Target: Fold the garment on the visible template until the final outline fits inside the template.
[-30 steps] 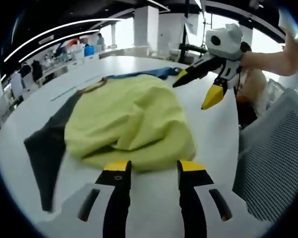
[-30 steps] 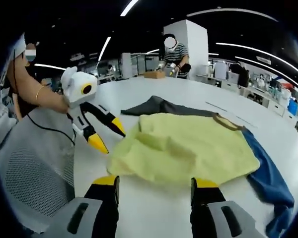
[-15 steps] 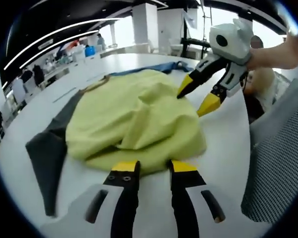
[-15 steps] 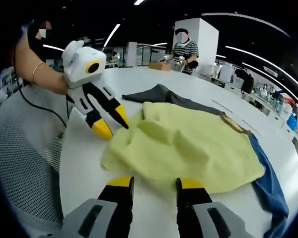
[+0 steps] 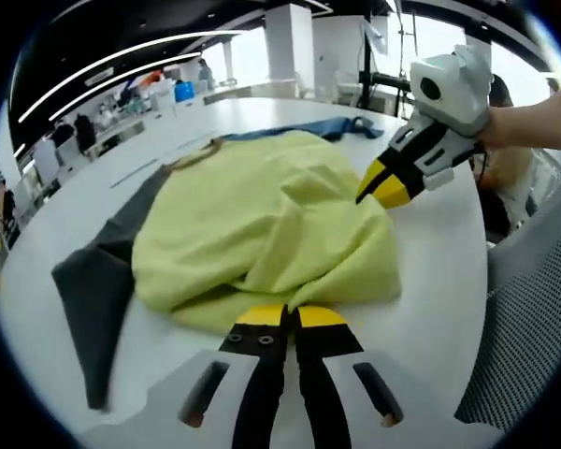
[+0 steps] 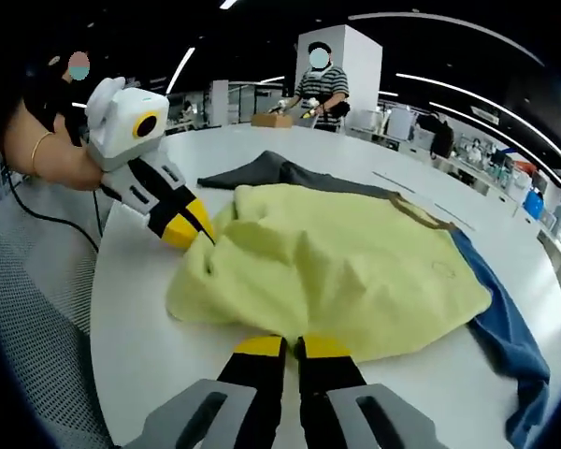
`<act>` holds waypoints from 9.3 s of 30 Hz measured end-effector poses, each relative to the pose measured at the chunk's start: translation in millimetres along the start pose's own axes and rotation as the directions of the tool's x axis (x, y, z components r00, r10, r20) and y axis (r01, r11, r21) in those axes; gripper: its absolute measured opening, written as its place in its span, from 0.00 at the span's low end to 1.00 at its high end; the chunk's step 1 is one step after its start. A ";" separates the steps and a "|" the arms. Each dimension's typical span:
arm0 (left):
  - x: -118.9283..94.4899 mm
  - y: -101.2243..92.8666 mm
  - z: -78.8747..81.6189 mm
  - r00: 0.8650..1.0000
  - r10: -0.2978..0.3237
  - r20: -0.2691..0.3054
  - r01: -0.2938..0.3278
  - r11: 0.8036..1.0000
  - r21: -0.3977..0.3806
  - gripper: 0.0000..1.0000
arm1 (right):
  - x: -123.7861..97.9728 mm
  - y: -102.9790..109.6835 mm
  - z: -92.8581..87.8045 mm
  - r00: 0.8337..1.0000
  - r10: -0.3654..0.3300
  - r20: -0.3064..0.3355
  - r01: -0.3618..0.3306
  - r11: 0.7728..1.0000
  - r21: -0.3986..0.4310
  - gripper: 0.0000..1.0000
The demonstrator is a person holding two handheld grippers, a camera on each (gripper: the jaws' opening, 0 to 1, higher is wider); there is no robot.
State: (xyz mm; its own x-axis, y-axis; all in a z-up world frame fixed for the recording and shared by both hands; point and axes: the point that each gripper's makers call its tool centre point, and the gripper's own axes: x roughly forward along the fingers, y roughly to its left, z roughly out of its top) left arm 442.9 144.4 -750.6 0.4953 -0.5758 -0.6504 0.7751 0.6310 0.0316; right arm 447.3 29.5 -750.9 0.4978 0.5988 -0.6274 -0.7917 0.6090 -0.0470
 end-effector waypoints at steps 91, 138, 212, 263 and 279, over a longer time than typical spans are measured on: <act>18.7 121.0 57.2 0.988 0.147 0.038 -0.141 0.981 -0.130 0.19 | 39.8 -139.3 71.3 0.990 -0.136 0.035 0.120 0.947 0.299 0.20; 0.6 102.3 24.0 0.985 0.170 0.019 -0.167 0.980 -0.110 0.14 | 33.8 -27.8 46.4 0.996 0.037 0.079 -0.054 0.973 0.224 0.20; -129.4 57.7 67.7 0.941 0.249 0.229 -0.223 0.966 -0.133 0.00 | -124.0 -46.8 -0.5 0.981 -0.167 -0.096 0.177 0.978 0.111 0.00; -122.9 -26.5 -56.5 0.991 0.052 -0.124 -0.070 0.987 -0.145 0.24 | -139.7 -0.1 -68.2 0.976 -0.121 -0.179 0.161 0.959 0.234 0.20; -103.1 -8.5 -72.8 0.972 0.119 -0.202 -0.183 0.925 -0.333 0.23 | -122.0 -36.8 -86.3 0.961 -0.180 -0.208 0.246 0.903 0.351 0.16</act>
State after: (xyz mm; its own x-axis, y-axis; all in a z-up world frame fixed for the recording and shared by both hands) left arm 356.7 236.3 -739.0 0.4947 -0.3796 -0.7818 0.4962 0.8619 -0.1045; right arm 385.1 -110.9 -739.7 0.5476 0.3575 -0.7565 -0.4687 0.8800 0.0767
